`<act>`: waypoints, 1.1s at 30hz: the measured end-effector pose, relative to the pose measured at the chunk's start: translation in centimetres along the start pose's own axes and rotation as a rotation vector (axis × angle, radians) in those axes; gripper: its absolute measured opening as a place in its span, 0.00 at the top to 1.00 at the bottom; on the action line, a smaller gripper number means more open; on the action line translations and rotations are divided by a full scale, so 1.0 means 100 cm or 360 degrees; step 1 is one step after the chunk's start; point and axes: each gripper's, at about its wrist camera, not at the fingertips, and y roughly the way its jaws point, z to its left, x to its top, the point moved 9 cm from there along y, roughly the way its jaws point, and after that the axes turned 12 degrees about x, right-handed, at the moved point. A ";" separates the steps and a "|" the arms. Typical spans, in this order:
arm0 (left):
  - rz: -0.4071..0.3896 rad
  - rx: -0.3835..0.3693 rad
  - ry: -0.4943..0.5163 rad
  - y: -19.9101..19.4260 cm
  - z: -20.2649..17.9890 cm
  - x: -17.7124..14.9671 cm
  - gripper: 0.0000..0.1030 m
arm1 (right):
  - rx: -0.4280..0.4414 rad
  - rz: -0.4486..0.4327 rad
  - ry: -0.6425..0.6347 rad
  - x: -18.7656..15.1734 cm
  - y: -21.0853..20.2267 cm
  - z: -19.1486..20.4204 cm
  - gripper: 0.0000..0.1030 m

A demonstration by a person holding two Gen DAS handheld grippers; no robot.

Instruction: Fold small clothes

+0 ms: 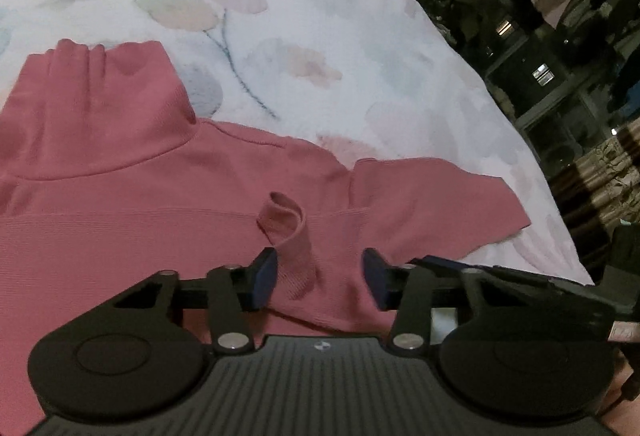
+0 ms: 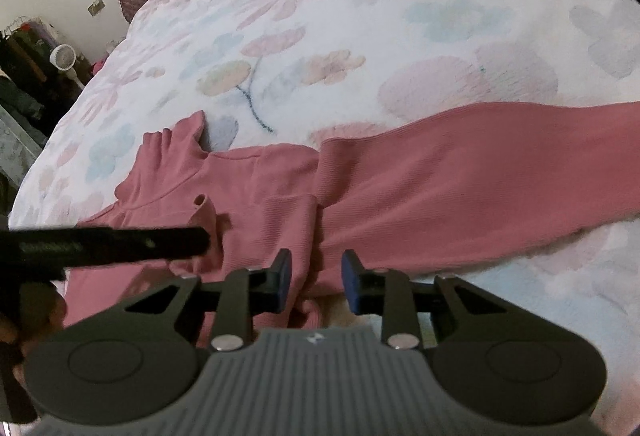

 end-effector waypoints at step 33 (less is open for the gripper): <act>-0.0122 0.0092 -0.0069 -0.003 0.010 0.014 0.94 | 0.0153 -0.0043 0.0031 0.012 0.020 0.007 1.00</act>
